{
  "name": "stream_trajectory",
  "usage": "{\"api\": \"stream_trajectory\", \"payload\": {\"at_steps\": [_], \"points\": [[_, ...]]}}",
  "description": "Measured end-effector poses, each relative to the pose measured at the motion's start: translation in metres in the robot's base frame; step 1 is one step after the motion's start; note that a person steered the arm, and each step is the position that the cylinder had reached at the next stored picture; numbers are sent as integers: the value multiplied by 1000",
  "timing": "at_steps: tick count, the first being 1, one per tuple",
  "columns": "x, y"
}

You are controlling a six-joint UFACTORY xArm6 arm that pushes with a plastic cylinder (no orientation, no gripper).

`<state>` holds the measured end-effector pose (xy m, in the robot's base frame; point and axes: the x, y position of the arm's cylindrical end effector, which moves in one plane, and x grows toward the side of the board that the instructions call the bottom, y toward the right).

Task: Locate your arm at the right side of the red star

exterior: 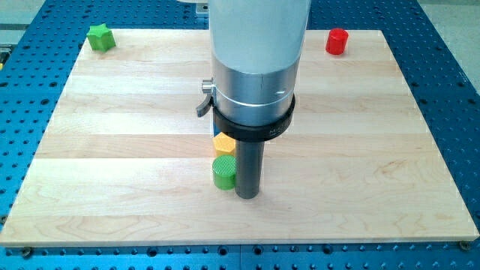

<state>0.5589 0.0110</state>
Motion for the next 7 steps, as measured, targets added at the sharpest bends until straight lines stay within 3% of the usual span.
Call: {"api": "stream_trajectory", "payload": {"at_steps": [2, 3, 4, 5, 7], "points": [[11, 36], [-62, 88], [-140, 85], [-192, 74], [-201, 67]]}}
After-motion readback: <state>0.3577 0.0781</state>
